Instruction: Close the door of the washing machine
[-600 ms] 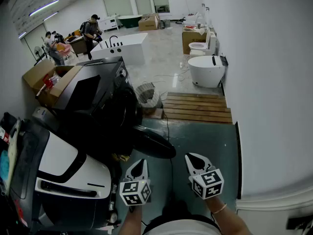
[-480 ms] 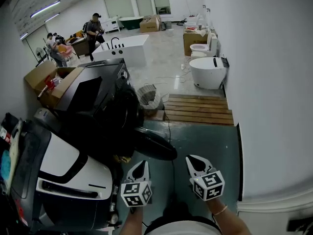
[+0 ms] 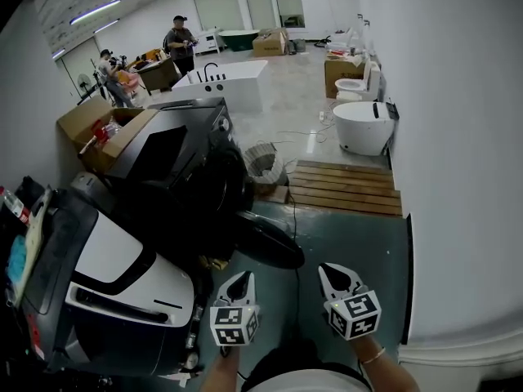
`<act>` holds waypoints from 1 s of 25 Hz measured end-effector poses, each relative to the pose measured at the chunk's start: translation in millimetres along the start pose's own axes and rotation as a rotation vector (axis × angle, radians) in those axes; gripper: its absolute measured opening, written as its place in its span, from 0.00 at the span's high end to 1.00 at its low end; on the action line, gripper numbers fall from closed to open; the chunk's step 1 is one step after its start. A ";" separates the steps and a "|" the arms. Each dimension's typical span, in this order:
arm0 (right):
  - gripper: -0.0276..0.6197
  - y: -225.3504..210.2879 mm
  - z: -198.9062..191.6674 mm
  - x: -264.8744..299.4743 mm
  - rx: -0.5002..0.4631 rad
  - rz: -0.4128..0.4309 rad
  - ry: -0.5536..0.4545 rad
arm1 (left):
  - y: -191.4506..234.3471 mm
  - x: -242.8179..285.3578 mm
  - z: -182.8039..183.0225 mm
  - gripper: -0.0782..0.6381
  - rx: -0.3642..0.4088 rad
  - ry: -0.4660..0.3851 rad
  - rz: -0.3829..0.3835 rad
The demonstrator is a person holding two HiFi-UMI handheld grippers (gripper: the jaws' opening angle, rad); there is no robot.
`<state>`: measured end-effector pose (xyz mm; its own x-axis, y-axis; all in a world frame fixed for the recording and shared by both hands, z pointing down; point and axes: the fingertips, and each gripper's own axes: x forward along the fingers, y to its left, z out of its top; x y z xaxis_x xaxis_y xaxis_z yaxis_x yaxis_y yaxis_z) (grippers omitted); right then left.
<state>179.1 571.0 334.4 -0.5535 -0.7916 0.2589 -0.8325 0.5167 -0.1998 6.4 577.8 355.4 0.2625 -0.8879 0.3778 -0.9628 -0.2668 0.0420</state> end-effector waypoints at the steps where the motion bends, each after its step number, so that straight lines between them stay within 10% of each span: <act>1: 0.95 -0.4 -1.6 -0.9 -0.010 -0.002 0.006 | 0.2 -1.5 -1.5 0.86 0.015 0.004 0.005; 10: 0.95 -4.0 -7.5 -5.3 -0.058 0.013 0.035 | 7.4 -8.7 0.9 0.85 0.178 0.027 0.040; 25: 0.95 -23.6 -7.5 -3.7 0.018 0.019 0.034 | 9.8 -5.3 16.4 0.85 -0.025 -0.015 0.090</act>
<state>200.7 564.2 345.2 -0.5698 -0.7702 0.2864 -0.8215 0.5252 -0.2218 -3.4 573.7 338.7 0.1753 -0.9135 0.3673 -0.9839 -0.1760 0.0318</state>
